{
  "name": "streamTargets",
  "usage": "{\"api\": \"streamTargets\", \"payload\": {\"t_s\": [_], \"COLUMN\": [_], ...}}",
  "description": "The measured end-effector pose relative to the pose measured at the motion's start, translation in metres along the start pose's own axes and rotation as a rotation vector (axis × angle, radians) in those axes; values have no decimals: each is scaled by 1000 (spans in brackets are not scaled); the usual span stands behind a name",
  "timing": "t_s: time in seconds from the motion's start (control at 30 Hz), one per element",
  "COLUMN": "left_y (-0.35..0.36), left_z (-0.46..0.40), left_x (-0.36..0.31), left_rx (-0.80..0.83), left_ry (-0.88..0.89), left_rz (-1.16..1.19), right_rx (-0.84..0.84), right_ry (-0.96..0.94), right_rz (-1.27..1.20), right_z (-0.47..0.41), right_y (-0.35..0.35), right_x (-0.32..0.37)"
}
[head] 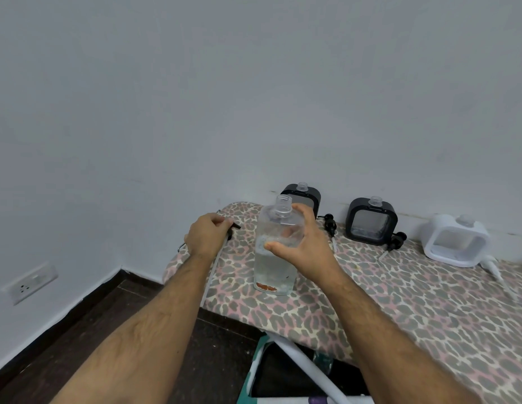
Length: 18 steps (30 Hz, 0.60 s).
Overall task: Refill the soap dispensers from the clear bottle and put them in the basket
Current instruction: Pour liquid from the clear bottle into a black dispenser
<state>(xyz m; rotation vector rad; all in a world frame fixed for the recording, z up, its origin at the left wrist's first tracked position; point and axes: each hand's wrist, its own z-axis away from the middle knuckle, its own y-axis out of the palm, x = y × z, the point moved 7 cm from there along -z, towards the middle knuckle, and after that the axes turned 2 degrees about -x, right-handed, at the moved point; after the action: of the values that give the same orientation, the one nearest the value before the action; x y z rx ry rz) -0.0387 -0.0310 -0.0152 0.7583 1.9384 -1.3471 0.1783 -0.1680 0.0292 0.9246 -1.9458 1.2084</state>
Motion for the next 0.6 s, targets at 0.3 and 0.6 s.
{"api": "streamTargets", "payload": {"t_s": [0.3, 0.6], "left_y": [4, 7], "left_z": [78, 115], "left_x": [-53, -53], "left_rx": [399, 513], "left_ry": [119, 133], "left_rz": [591, 590], "right_rx": [123, 199], "right_ry": [37, 223], "right_rz": [-7, -80], "right_z": [4, 29], "right_y": [-1, 6], "right_x": [4, -29]}}
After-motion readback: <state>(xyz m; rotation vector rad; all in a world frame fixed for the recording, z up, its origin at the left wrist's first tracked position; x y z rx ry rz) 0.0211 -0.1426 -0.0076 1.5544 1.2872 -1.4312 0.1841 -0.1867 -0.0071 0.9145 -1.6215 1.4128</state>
